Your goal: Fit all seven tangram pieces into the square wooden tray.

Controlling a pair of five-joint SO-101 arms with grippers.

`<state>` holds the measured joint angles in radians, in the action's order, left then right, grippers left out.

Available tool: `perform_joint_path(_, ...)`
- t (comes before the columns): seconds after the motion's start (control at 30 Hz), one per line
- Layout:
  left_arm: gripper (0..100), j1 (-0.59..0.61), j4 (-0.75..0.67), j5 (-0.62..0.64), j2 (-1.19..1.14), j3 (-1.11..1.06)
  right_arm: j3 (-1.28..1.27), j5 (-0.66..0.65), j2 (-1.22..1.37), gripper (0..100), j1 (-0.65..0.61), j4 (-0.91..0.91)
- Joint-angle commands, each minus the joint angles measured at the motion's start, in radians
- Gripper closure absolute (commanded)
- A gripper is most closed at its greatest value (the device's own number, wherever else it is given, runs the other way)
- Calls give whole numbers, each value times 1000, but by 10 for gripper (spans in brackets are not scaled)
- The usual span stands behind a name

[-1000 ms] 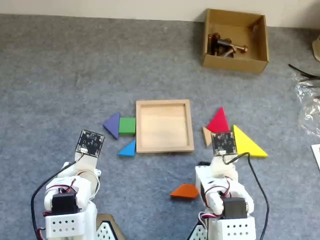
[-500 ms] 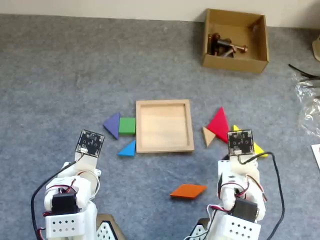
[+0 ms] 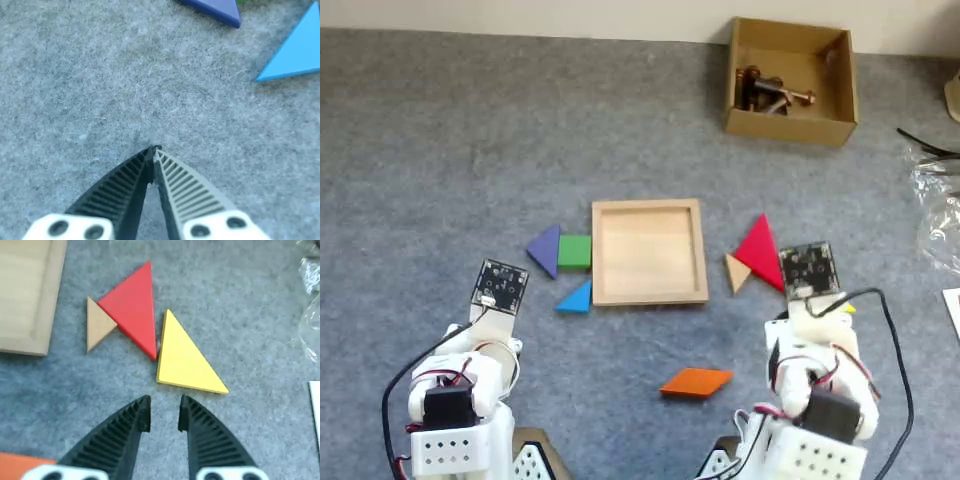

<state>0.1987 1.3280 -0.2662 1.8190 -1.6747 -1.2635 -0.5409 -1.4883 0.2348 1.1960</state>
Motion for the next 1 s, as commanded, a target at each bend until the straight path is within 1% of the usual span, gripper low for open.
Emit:
perform_joint_path(0.0,986,13,6,8,7,-21,176,-9,213,892,12,10)
perform_joint_path(0.33,986,13,6,8,7,-21,437,-8,716,892,7,13)
perform_joint_path(0.47,986,13,6,8,7,-21,550,66,886,892,7,16)
perform_joint_path(0.53,986,13,6,8,7,-21,618,95,960,892,-15,47)
perform_joint_path(0.73,986,13,6,8,7,-21,805,104,1150,892,-139,156)
perform_joint_path(0.97,986,13,6,8,7,-21,958,106,1359,889,-160,124)
